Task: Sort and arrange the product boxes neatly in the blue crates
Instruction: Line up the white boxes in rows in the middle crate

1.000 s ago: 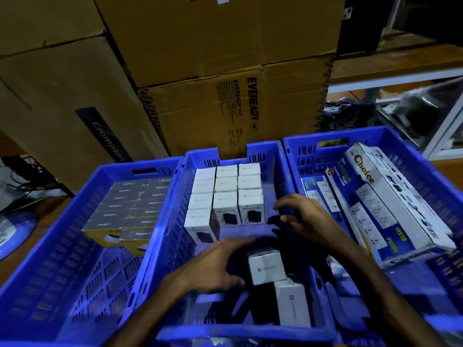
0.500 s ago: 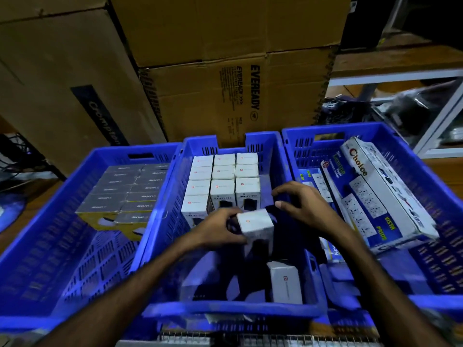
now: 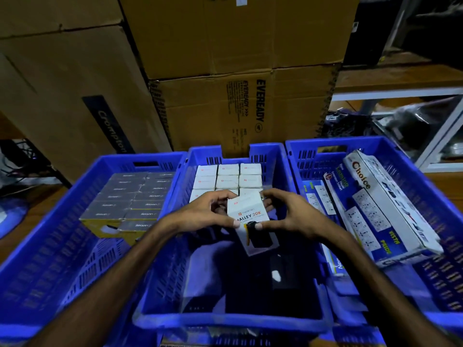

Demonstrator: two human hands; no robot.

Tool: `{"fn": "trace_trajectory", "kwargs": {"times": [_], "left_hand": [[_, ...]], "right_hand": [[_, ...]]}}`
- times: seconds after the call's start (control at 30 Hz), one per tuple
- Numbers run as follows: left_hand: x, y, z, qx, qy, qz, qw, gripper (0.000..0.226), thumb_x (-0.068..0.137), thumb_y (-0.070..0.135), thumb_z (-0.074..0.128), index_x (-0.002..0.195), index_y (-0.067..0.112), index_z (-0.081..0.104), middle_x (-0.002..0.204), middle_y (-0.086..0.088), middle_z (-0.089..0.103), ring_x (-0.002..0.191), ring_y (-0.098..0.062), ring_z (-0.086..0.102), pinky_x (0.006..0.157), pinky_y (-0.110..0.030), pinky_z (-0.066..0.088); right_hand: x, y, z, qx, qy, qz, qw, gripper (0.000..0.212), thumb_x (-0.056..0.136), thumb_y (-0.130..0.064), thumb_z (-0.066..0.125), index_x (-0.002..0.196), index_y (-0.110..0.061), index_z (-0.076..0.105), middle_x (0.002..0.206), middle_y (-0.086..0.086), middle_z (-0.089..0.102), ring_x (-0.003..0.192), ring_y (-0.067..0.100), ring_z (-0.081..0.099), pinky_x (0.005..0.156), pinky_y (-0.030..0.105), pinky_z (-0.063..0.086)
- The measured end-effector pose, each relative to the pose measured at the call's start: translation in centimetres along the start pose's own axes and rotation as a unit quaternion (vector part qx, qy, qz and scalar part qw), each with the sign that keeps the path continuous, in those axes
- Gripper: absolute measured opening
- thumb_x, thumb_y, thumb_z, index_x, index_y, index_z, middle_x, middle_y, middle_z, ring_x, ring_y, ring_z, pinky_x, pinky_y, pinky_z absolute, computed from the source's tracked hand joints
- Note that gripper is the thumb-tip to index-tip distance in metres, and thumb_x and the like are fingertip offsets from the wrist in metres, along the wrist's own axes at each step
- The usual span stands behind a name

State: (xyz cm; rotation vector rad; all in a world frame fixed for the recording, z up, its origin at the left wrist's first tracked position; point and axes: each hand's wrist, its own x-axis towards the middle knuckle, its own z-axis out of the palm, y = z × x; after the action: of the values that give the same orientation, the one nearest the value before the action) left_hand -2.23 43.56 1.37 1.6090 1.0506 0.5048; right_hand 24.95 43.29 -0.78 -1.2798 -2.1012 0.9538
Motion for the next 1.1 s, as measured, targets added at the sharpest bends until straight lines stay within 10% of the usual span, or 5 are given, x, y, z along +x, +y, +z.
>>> {"fn": "trace_trajectory", "kwargs": {"times": [0.37, 0.53, 0.77, 1.1], "left_hand": [[0.6, 0.1, -1.7, 0.296, 0.128, 0.040, 0.946, 0.060, 0.076, 0.035, 0.092, 0.130, 0.022, 0.070, 0.116, 0.004, 0.058, 0.107, -0.009, 0.059, 0.086, -0.008, 0.046], [2.1, -2.2, -2.9, 0.478, 0.111, 0.007, 0.871, 0.057, 0.072, 0.066, 0.071, 0.118, 0.032, 0.067, 0.110, 0.002, 0.055, 0.111, -0.022, 0.053, 0.092, -0.044, 0.049], [3.1, -3.9, -2.6, 0.617, 0.081, -0.006, 0.783, 0.076, 0.081, 0.068, 0.066, 0.148, 0.040, 0.046, 0.130, 0.007, 0.054, 0.124, -0.021, 0.044, 0.091, -0.042, 0.033], [3.6, -4.3, -0.3, 0.687, 0.087, -0.014, 0.721, 0.055, 0.081, 0.052, 0.068, 0.129, 0.029, 0.058, 0.124, -0.003, 0.051, 0.116, -0.028, 0.049, 0.091, -0.044, 0.043]], "right_hand": [[0.7, 0.7, 0.9, -0.165, 0.064, 0.048, 0.983, 0.078, 0.077, -0.062, 0.076, 0.144, -0.035, 0.047, 0.143, -0.016, 0.058, 0.138, 0.010, 0.047, 0.119, 0.051, 0.005], [-0.1, 1.5, -0.4, -0.171, 0.074, 0.062, 0.981, 0.061, 0.082, -0.055, 0.075, 0.137, -0.035, 0.056, 0.144, -0.013, 0.055, 0.137, 0.010, 0.046, 0.119, 0.049, 0.016], [-1.3, 2.7, -1.1, -0.154, 0.059, 0.024, 0.986, 0.049, 0.083, -0.056, 0.074, 0.127, -0.039, 0.063, 0.139, -0.017, 0.053, 0.131, 0.007, 0.050, 0.114, 0.046, 0.029], [-2.5, 3.5, -2.2, -0.113, 0.033, 0.003, 0.993, 0.045, 0.085, -0.051, 0.074, 0.125, -0.034, 0.065, 0.139, -0.013, 0.055, 0.124, 0.007, 0.056, 0.107, 0.040, 0.045]]}}
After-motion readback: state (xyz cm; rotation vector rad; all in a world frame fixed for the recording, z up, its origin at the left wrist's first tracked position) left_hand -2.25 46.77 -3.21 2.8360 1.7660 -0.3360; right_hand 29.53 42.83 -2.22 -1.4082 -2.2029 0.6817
